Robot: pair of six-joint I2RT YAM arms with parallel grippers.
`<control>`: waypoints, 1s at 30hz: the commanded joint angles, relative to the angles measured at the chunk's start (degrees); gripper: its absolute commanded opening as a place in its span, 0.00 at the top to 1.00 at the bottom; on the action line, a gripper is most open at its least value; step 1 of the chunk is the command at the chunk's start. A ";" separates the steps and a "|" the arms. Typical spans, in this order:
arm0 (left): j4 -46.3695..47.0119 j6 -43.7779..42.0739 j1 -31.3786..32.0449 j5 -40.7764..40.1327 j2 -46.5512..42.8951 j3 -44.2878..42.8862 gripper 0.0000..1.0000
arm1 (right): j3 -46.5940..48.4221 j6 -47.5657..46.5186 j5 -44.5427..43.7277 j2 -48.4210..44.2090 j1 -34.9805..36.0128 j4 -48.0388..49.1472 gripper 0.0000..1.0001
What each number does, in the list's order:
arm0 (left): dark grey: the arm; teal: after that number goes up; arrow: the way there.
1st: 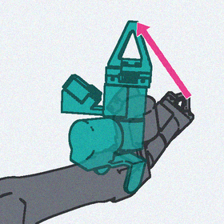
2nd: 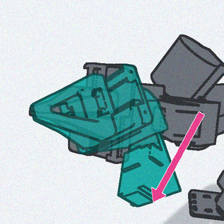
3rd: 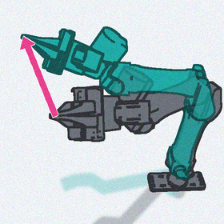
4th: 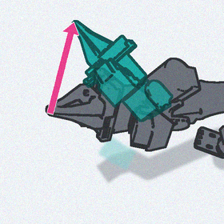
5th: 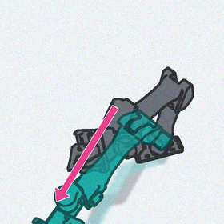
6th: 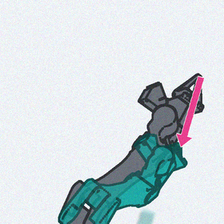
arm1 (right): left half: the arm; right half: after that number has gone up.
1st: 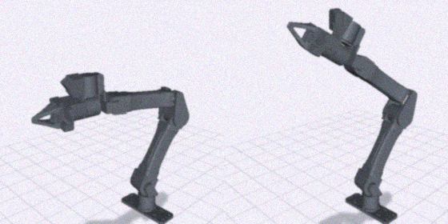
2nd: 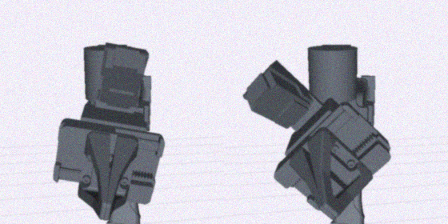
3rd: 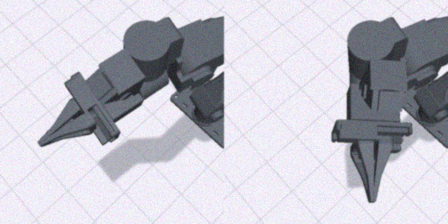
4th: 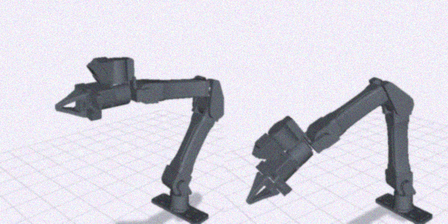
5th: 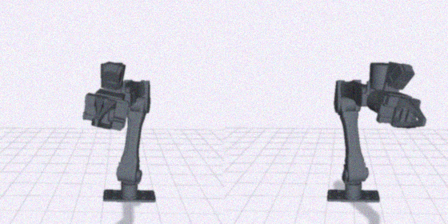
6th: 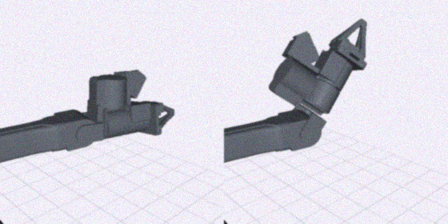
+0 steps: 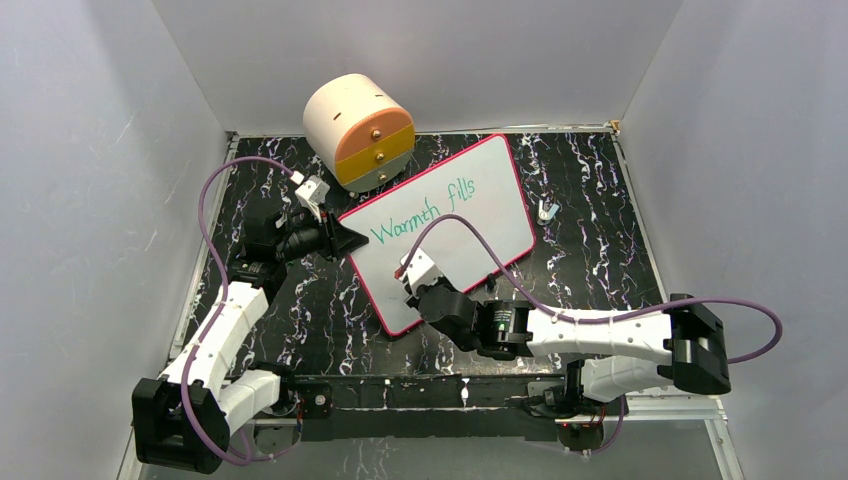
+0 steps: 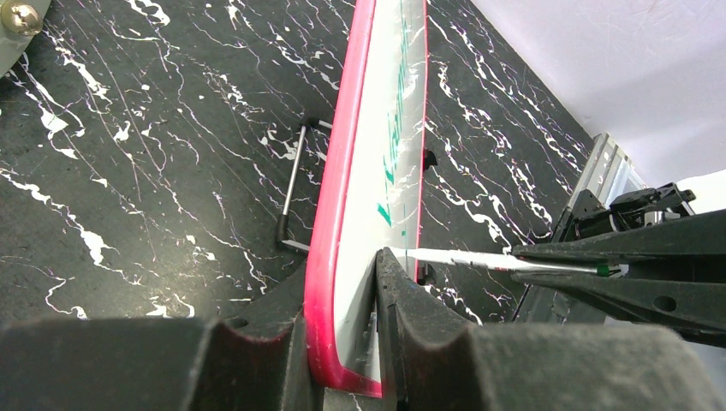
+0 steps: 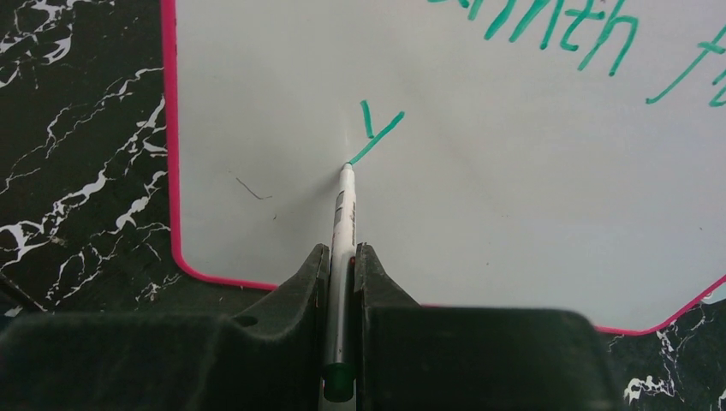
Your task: Write a sentence on the whiteboard
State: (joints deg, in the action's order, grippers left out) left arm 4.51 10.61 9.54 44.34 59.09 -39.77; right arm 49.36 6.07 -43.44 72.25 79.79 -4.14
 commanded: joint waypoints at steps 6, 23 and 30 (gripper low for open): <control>-9.35 -9.07 1.01 -7.69 2.44 3.32 1.00 | 1.20 2.51 1.56 -0.66 0.50 -1.07 1.00; -9.37 -9.03 0.95 -7.69 2.43 3.32 1.00 | -5.13 -1.18 -10.26 -5.57 0.37 12.84 1.00; -9.36 -9.03 1.01 -7.73 2.30 3.34 1.00 | -5.42 -2.16 -9.87 -4.56 -0.36 15.07 1.00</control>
State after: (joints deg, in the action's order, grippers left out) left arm 4.54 10.57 9.56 44.42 59.05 -39.77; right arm 44.10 4.95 -51.57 67.53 80.05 5.54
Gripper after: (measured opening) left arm 0.196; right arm 0.177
